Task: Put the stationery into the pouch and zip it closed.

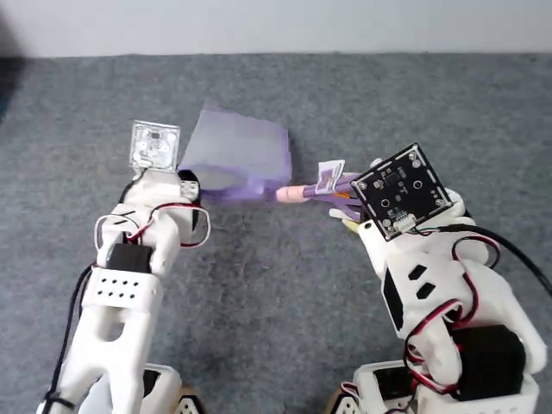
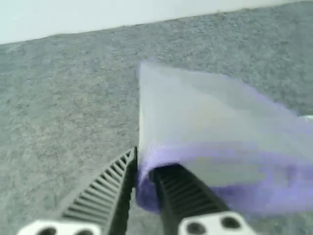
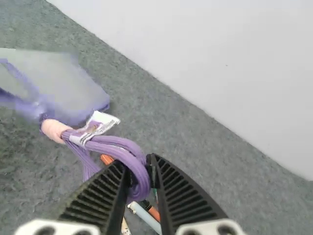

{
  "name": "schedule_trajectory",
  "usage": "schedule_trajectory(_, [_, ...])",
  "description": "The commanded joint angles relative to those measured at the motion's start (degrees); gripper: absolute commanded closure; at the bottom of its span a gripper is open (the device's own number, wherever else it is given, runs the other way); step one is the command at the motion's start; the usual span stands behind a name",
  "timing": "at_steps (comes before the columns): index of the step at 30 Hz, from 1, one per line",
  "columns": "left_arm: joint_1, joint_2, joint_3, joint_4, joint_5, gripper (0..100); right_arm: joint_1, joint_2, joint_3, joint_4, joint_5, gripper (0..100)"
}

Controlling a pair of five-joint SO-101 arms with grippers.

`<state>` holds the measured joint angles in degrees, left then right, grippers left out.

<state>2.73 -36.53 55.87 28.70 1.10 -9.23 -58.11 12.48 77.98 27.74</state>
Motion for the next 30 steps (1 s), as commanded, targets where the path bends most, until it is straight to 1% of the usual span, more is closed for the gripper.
schedule_trajectory(1, [0.9, -1.6, -0.9, -0.9, -0.4, 99, 0.1, -0.7, -4.7, -1.5, 0.3, 99.1])
schedule_trajectory(2, [0.8, -1.6, -1.7, 0.3, -0.4, 99, 0.1, -0.7, -5.5, -1.5, 0.3, 99.1])
schedule_trajectory(4, [0.4, -1.6, -5.0, 5.5, -0.4, 99, 0.2, -0.7, -6.9, -1.8, 0.2, 99.1])
schedule_trajectory(10, [0.9, -1.6, -22.3, 29.5, -0.4, 99, 0.4, -0.6, -10.9, -4.4, -3.8, 99.1])
schedule_trajectory(12, [0.8, -1.6, -27.7, 36.0, -0.4, 99, 0.3, -0.5, -11.8, -4.4, -4.7, 99.1])
schedule_trajectory(18, [0.4, -1.6, -41.5, 50.8, -0.4, 99, 0.6, -0.7, -11.9, -3.8, -5.1, 99.1])
schedule_trajectory(21, [0.4, -1.6, -46.0, 56.1, -0.4, 99, 0.7, -0.7, -11.6, -3.7, -5.1, 99.1])
schedule_trajectory(24, [0.4, -1.2, -46.5, 59.8, -0.4, 99, 0.7, -0.7, -10.6, -3.6, -5.0, 99.1])
schedule_trajectory(26, [0.4, -1.1, -45.5, 60.7, -0.4, 99, 2.3, -0.7, -9.1, -3.6, -4.9, 99.1])
schedule_trajectory(30, [0.4, -1.1, -41.0, 60.4, -0.4, 99, 7.7, -0.7, -7.6, -4.2, -5.0, 99.1])
